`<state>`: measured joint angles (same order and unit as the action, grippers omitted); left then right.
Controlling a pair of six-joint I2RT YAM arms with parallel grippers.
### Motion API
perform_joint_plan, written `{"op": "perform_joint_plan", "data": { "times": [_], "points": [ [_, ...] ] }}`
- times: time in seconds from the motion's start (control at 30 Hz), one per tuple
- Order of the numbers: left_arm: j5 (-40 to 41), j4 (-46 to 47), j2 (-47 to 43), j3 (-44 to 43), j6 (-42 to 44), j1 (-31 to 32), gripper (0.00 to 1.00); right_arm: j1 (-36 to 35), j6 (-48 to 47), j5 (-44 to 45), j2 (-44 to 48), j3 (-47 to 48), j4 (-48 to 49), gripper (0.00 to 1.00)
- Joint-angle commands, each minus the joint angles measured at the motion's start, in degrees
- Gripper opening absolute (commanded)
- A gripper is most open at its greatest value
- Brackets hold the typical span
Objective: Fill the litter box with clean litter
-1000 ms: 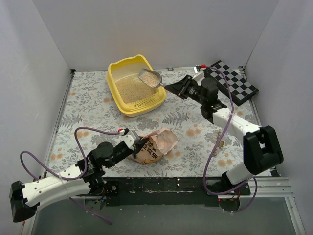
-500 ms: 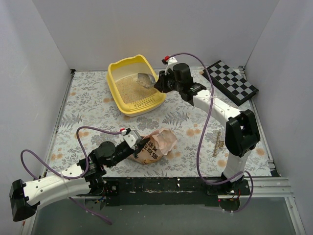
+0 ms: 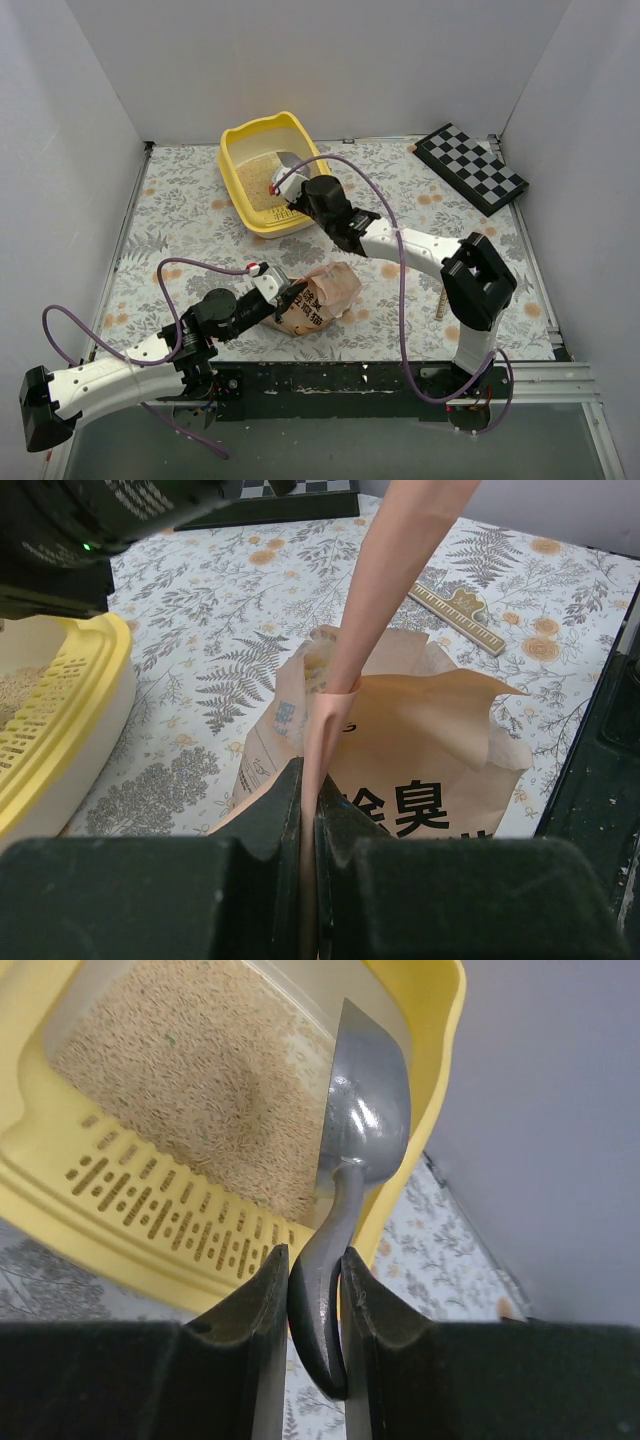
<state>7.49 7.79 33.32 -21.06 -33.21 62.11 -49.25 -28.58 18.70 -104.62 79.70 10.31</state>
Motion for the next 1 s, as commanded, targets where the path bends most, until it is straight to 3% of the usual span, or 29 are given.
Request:
{"op": "perform_joint_plan", "data": {
  "times": [0.0,0.23,0.37,0.53,0.77,0.97],
  "points": [
    [-0.81,0.38,-0.10,-1.53,0.43,0.38,0.00,-2.51,-18.42,14.42,1.44,-2.35,18.86,0.01],
    [-0.89,0.29,-0.89,-1.53,0.43,0.38,0.00,-3.57,-15.55,14.61,9.41,-7.53,18.88,0.01],
    [-1.33,0.21,-0.45,-1.70,0.43,0.38,0.00,-3.48,-9.41,14.44,18.64,-8.42,10.47,0.01],
    [-1.69,0.03,-0.19,-1.88,0.34,0.38,0.00,-3.39,2.62,12.95,29.98,-3.78,-13.42,0.01],
    [-0.11,-0.23,-0.71,-1.79,0.60,0.38,0.00,-3.22,24.15,2.33,39.75,8.96,-50.16,0.01],
    [0.95,-0.67,-0.28,-1.97,0.52,0.38,0.00,-3.22,37.35,-10.77,43.17,13.82,-68.30,0.01]
  ]
}}
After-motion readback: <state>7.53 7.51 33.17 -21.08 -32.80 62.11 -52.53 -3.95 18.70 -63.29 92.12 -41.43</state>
